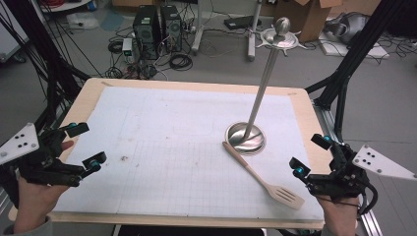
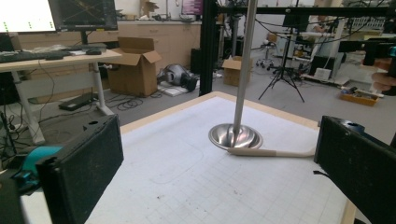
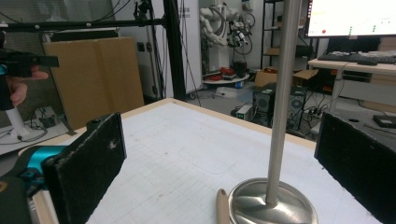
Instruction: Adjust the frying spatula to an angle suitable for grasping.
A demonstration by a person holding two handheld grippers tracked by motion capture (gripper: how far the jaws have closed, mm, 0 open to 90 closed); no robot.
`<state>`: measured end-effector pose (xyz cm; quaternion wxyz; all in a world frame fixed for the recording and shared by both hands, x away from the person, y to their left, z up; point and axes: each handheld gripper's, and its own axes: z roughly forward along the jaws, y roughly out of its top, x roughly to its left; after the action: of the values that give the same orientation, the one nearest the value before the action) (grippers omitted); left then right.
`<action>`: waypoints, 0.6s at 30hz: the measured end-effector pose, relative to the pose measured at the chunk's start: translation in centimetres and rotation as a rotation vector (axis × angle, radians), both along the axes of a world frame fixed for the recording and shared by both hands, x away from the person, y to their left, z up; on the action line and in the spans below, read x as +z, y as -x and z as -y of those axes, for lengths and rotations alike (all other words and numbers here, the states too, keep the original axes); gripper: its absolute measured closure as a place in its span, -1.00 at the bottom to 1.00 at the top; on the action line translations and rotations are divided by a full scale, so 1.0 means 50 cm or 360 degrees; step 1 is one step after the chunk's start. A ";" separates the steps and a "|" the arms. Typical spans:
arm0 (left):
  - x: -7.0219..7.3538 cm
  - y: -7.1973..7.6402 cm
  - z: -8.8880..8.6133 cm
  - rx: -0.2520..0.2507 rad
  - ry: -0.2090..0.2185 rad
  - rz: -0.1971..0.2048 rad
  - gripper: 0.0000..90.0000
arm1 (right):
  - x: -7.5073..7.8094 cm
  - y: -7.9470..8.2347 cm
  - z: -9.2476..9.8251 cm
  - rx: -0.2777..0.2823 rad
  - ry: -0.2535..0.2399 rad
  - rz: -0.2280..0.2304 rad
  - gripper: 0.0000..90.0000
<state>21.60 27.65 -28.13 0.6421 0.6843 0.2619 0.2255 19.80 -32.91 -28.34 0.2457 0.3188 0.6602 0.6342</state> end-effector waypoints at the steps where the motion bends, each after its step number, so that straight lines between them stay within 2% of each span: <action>1: -0.001 -0.001 0.001 -0.0006 0.0004 -0.0002 -0.96 | -0.001 -0.001 0.002 -0.0005 -0.0006 0.0006 -0.98; 8: -0.003 -0.002 0.007 -0.0016 -0.0012 -0.0011 -0.96 | -0.002 0.000 0.007 -0.0006 -0.0017 0.0007 -0.98; 18: -0.002 0.001 0.000 -0.0014 0.0015 -0.0006 -0.96 | -0.008 -0.003 0.007 -0.0003 0.0000 -0.0020 -0.98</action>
<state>21.57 27.66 -28.24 0.6459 0.6828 0.2610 0.2202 19.95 -33.28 -28.73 0.2421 0.3234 0.6615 0.6318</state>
